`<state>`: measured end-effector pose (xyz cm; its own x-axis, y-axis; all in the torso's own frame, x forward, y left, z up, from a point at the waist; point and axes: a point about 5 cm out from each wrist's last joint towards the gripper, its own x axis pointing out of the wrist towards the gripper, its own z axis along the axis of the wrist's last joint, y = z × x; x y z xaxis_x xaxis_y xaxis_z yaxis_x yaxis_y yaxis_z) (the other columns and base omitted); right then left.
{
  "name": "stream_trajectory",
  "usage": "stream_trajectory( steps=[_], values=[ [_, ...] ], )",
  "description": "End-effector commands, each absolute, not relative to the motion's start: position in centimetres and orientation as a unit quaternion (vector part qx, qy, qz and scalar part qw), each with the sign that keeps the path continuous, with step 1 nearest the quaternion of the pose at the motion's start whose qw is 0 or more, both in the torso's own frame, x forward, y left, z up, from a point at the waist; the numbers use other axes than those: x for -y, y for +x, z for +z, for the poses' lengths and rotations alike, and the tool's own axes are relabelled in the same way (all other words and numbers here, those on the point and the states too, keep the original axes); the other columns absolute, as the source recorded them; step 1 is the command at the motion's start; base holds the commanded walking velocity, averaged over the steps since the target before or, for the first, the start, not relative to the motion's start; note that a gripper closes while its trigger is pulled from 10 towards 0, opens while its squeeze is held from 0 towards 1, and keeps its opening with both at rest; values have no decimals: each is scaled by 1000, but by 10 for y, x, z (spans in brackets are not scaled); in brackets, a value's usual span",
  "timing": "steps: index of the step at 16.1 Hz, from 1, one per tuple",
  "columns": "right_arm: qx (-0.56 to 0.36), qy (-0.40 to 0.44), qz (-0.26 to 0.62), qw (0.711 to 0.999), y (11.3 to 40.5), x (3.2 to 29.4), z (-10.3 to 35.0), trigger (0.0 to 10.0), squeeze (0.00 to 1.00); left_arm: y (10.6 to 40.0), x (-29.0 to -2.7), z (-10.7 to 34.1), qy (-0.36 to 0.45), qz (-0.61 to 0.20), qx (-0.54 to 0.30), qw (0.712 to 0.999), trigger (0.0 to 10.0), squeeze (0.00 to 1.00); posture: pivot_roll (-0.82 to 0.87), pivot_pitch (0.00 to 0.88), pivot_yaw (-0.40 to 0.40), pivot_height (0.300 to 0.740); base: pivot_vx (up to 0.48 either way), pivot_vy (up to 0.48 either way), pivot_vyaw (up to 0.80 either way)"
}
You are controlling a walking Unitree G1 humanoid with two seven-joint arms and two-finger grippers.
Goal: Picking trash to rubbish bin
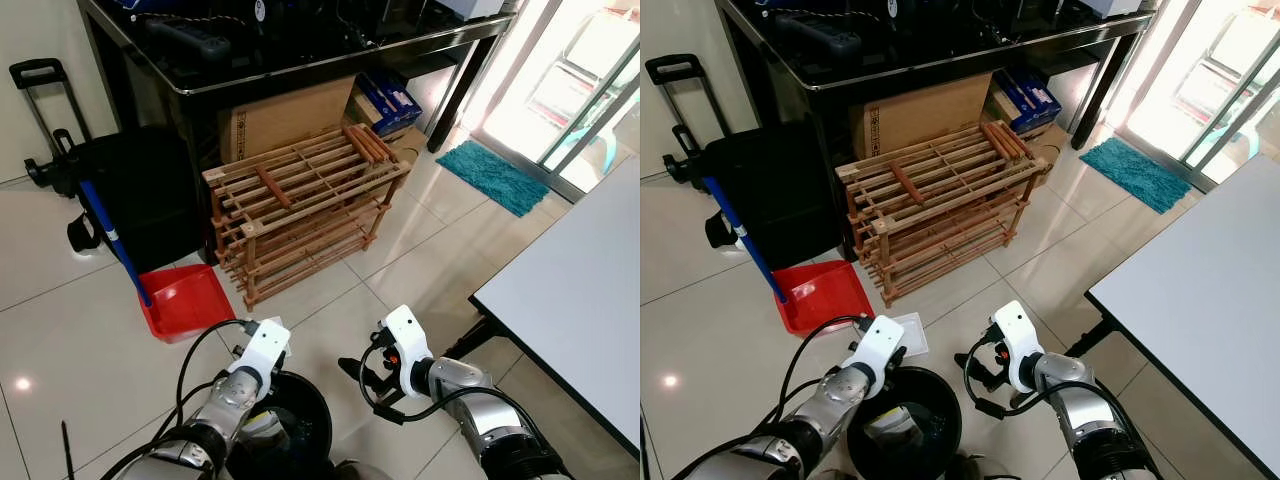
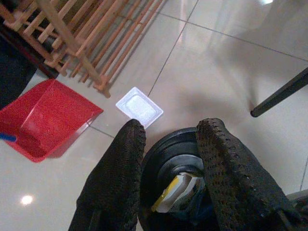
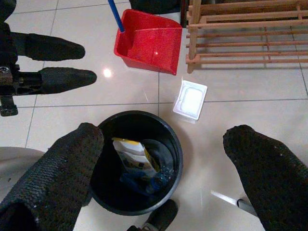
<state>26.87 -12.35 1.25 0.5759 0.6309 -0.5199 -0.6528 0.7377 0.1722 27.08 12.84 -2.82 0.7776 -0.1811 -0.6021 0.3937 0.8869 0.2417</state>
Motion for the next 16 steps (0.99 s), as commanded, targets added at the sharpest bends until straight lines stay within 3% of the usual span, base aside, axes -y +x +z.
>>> stream_trajectory(
  steps=[1, 5, 16],
  values=[
    [-289, -23, 351, 890, 269, 129, 11, 10000, 0, 267, -127, -31, 169, -156, -300, 926, 10000, 0, -131, 115, -150, 740, 0, 0, 0],
    [-293, -11, 259, 920, 271, 140, -3, 10000, 0, 267, -142, -30, 145, -112, -289, 939, 10000, 0, -91, 96, -143, 740, 0, 0, 0],
    [-361, 6, 99, 927, 245, 159, -45, 10000, 0, 248, -188, -39, 84, -7, -299, 950, 10000, 0, -24, 9, -82, 740, 0, 0, 0]
  ],
)
